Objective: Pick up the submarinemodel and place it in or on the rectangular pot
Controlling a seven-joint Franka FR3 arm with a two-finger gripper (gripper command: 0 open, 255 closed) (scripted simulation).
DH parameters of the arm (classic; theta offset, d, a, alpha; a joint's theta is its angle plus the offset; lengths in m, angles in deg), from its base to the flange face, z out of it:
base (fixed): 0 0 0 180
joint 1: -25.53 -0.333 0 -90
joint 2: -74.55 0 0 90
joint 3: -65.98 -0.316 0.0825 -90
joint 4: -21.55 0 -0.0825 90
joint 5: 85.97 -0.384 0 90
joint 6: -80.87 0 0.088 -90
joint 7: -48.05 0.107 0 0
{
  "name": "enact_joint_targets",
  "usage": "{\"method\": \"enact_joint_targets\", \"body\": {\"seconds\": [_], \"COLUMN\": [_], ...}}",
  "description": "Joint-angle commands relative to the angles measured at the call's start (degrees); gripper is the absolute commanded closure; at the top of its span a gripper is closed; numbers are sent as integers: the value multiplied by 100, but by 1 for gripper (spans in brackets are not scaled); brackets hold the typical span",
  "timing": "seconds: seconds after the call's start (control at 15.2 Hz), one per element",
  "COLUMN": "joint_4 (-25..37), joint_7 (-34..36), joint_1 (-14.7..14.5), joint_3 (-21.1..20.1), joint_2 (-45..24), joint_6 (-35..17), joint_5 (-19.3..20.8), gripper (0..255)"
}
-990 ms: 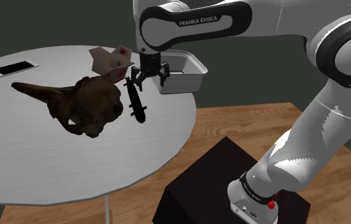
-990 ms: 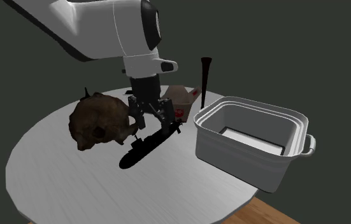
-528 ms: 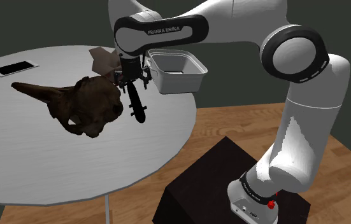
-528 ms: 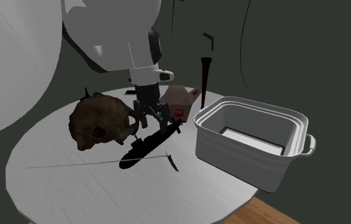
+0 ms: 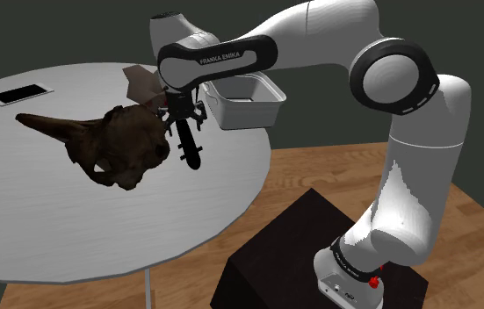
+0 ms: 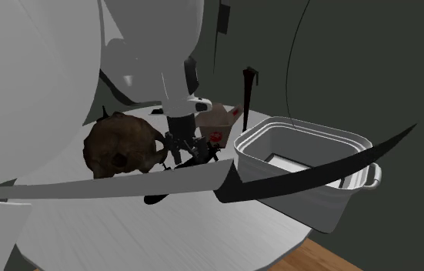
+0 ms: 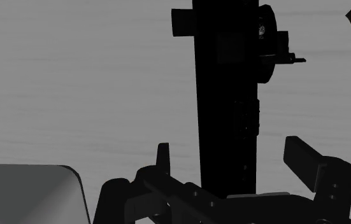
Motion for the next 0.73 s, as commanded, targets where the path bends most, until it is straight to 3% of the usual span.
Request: {"method": "enact_joint_targets", "body": {"seconds": [0.0,0.4,0.46,0.66], "joint_4": [-103,-102,-99,-81], "joint_7": [5,5,5,3], "joint_1": [-4,-6,-7,-8], "joint_3": [-11,-9,-11,-9], "joint_2": [0,-1,6,-5], "joint_6": [-71,-71,-61,-54], "joint_5": [-4,-5,-7,-5], "gripper": [0,0,255,255]}}
